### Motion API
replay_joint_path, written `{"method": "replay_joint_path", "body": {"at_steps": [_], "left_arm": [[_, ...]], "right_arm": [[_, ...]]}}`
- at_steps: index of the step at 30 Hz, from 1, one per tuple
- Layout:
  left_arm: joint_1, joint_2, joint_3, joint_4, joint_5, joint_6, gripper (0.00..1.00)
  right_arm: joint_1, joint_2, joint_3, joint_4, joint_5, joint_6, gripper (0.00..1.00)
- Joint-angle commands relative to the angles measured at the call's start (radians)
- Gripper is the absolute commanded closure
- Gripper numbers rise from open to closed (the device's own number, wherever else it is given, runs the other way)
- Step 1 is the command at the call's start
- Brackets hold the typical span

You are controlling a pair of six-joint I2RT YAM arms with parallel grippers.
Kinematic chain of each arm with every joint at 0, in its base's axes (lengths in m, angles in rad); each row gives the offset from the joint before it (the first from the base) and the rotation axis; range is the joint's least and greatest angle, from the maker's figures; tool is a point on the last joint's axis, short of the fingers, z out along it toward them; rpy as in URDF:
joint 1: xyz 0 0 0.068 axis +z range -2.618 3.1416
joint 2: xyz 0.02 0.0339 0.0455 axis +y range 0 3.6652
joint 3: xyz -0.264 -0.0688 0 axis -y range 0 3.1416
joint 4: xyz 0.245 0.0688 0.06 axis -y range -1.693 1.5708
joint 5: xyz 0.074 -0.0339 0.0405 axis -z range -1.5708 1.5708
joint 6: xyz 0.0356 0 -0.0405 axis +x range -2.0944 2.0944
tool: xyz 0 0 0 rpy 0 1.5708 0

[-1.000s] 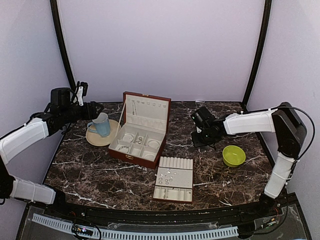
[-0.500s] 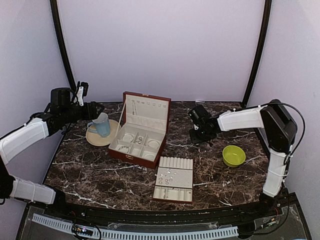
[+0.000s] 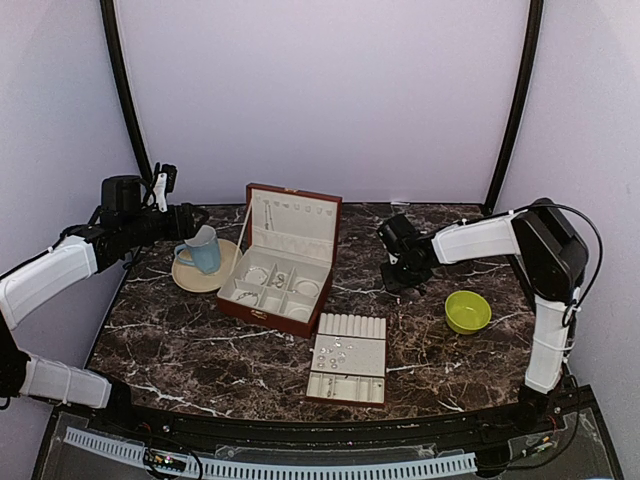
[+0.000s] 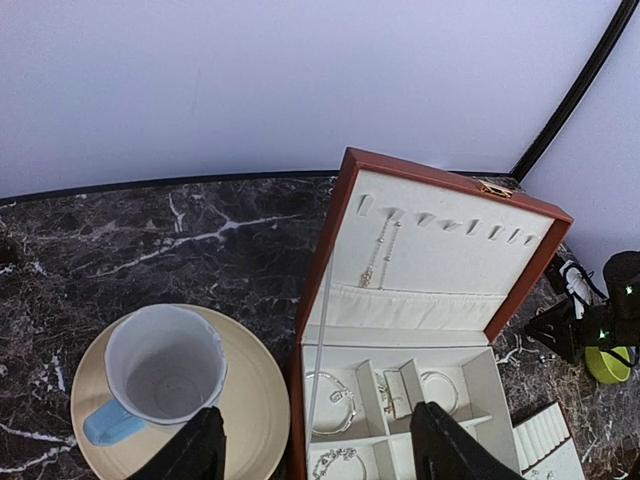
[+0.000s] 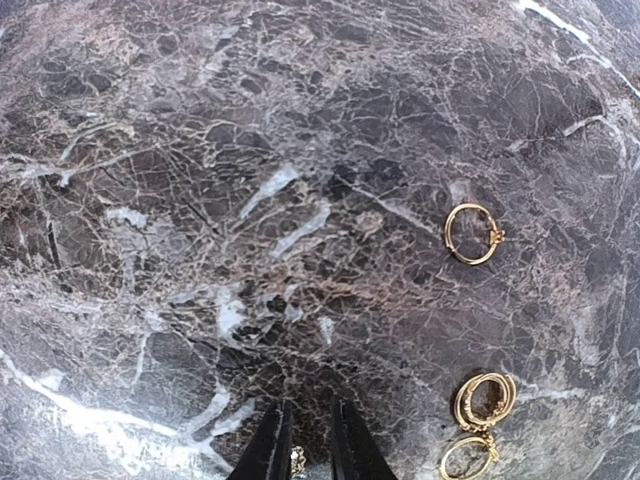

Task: Organize the mixed jewelry
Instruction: Pick up the earring from the center of the board.

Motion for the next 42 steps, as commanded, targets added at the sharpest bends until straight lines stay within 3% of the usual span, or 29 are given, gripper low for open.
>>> {"method": "replay_joint_path", "body": {"at_steps": [1, 14, 24, 35, 39, 42], "left_arm": [[0.005, -0.022, -0.014, 0.020, 0.018, -0.005, 0.34], [0.005, -0.025, -0.014, 0.020, 0.023, -0.008, 0.34], [0.005, -0.033, -0.026, 0.054, 0.023, -0.005, 0.34], [0.000, -0.103, -0.088, 0.146, 0.039, 0.043, 0.37], [-0.089, -0.151, -0.204, 0.343, -0.023, -0.023, 0.37], [-0.236, -0.123, -0.227, 0.398, -0.100, -0.029, 0.37]], "right_arm": [[-0.005, 0.015, 0.023, 0.018, -0.005, -0.003, 0.85], [-0.006, 0.013, 0.019, 0.018, -0.018, 0.006, 1.00], [-0.017, -0.048, -0.009, 0.056, -0.080, 0.048, 1.00], [-0.027, -0.207, -0.123, 0.226, -0.228, 0.082, 1.00], [-0.028, -0.298, -0.166, 0.265, -0.280, 0.073, 1.00], [-0.028, -0.368, -0.202, 0.306, -0.357, 0.070, 1.00]]}}
